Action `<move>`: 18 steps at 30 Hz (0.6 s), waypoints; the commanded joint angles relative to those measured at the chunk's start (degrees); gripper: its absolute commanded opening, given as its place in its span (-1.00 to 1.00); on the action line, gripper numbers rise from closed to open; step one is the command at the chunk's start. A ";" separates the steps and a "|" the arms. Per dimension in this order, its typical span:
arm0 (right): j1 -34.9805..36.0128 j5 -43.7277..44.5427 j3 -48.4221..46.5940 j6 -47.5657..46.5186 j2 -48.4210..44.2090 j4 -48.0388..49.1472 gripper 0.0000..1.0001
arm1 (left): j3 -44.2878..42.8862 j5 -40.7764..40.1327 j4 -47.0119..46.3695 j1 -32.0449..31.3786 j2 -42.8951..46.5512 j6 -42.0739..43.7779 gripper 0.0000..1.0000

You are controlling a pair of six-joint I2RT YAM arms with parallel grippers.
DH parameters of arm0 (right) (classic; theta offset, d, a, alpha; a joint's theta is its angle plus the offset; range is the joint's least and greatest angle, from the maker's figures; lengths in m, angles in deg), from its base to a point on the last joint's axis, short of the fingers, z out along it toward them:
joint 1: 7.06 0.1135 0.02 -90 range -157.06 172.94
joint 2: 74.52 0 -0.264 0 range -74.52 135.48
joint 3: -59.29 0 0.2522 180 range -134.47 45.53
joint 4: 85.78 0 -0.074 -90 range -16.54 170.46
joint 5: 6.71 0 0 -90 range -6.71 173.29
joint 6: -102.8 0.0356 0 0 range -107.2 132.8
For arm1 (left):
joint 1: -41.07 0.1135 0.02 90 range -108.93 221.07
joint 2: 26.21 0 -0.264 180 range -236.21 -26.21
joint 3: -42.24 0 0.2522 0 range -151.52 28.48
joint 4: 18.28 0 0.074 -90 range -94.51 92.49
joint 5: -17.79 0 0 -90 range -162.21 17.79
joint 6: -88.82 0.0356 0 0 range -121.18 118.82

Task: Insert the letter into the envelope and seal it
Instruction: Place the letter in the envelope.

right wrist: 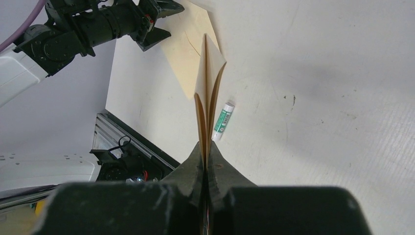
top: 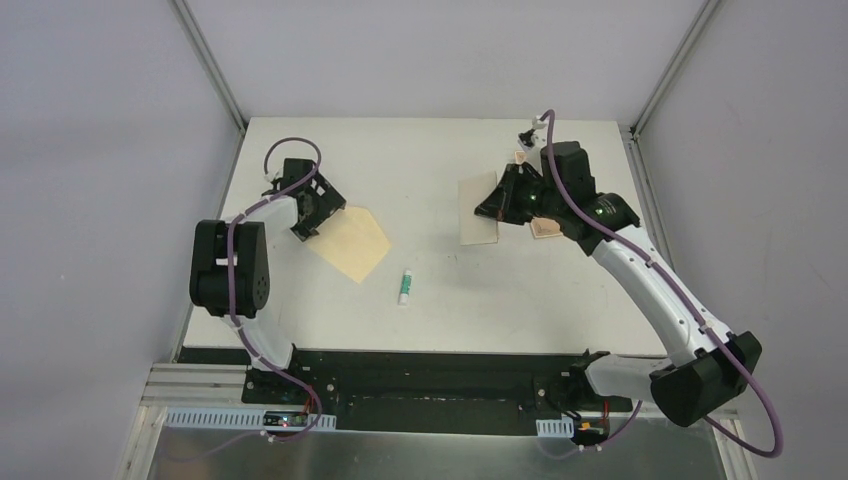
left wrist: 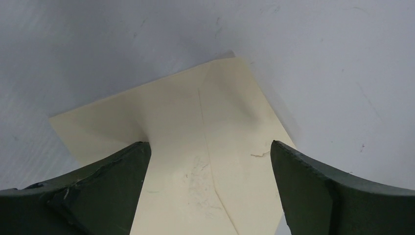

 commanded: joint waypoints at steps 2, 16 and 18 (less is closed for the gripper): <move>0.34 2.06 1.23 -1.15 -2.82 -0.02 -1.00 | -1.57 6.12 -6.49 -0.36 -4.30 2.54 0.98; 0.21 4.66 3.96 -1.42 -1.42 1.17 -1.00 | -16.76 10.29 -4.61 -10.40 -18.15 4.14 0.98; 0.19 4.77 4.56 -1.41 -0.57 1.76 -1.00 | -17.88 10.24 -4.26 -11.49 -19.00 3.47 0.98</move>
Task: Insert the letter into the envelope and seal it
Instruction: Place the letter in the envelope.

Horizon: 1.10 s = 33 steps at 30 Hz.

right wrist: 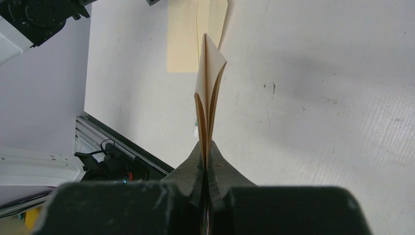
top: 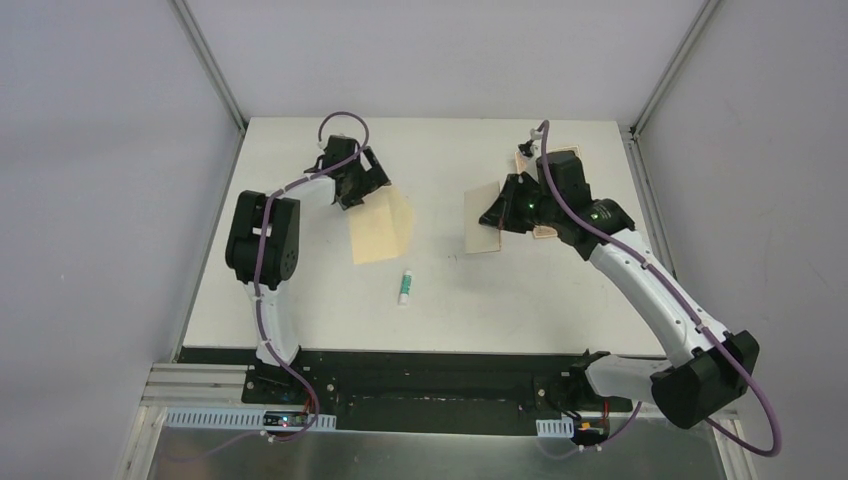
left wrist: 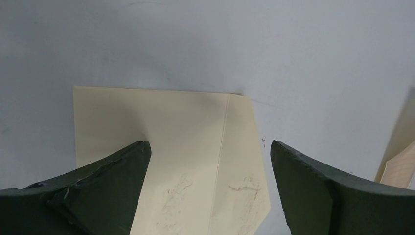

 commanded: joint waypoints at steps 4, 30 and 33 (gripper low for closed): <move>0.10 1.49 0.95 -0.76 2.84 4.41 -1.00 | -3.69 3.67 3.01 -3.36 -4.11 -0.82 0.98; -0.46 -13.96 -29.64 7.61 50.19 19.57 -1.00 | -3.00 4.62 13.04 5.53 3.39 5.02 -0.02; -0.48 -15.19 -30.03 9.18 53.03 20.94 -1.00 | -1.03 5.36 12.10 5.53 3.17 3.69 -0.12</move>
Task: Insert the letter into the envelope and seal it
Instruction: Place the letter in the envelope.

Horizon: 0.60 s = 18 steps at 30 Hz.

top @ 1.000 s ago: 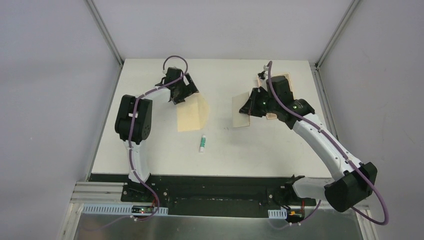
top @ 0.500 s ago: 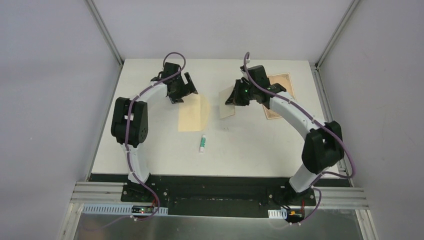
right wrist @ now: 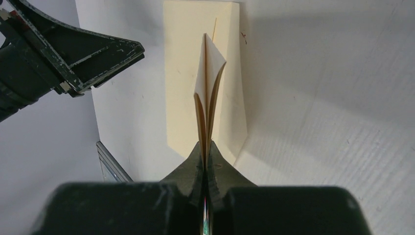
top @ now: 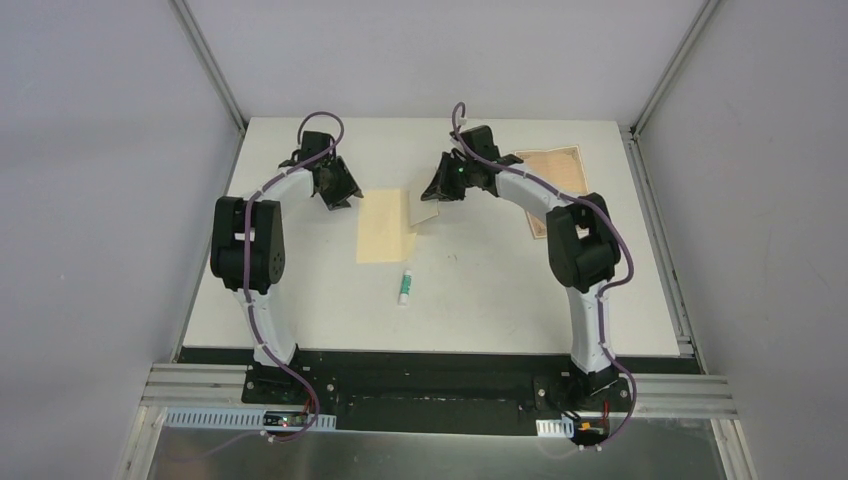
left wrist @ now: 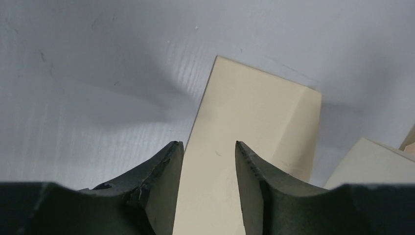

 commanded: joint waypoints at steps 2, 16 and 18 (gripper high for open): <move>-0.02 -4.34 -2.56 3.74 3.45 5.14 -1.00 | 3.78 0.78 -2.82 -0.29 0.19 -1.20 -0.18; 0.15 -5.20 -0.56 4.80 6.76 5.77 -1.00 | 10.48 -0.32 -5.32 -1.64 1.15 -5.89 -0.41; 0.21 -5.07 -0.45 4.73 7.25 5.63 -1.00 | 10.78 -0.59 -5.34 -2.00 1.28 -6.18 -0.43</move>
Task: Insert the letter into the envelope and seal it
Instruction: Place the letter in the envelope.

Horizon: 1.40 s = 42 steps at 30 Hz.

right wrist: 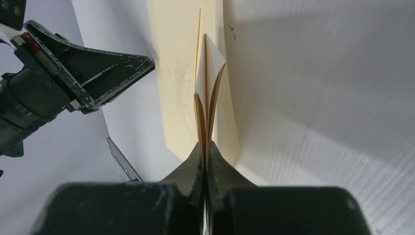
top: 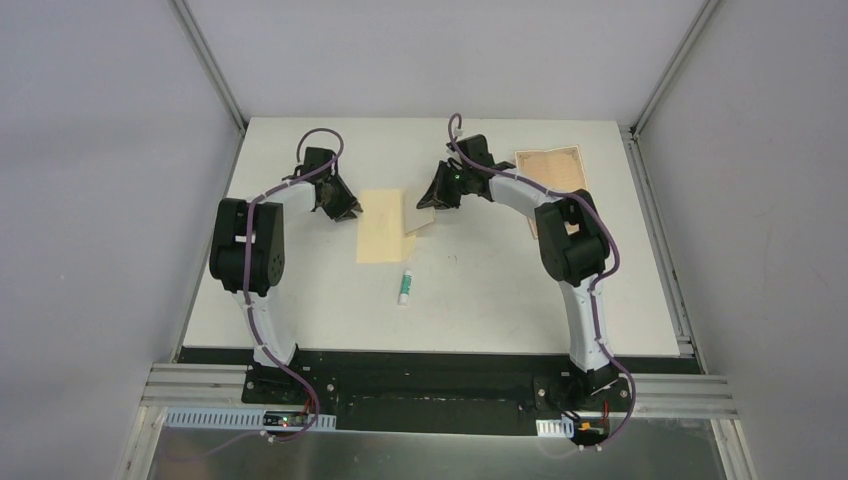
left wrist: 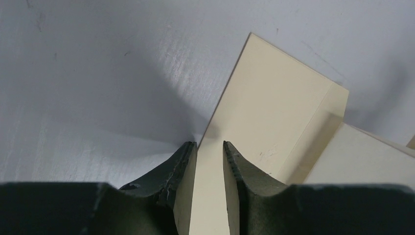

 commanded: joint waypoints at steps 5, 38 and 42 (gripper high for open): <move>1.01 -0.19 -0.88 -0.25 2.30 1.42 -1.00 | 2.92 -1.29 0.46 -2.15 1.16 -2.29 -0.48; 4.43 2.18 -1.50 3.24 5.59 6.37 -1.00 | 4.63 1.75 -1.68 -5.25 0.92 -6.17 -0.46; 4.24 3.34 -0.38 2.71 4.12 6.30 -0.86 | 4.54 1.07 -0.64 -5.21 1.30 -6.15 -0.46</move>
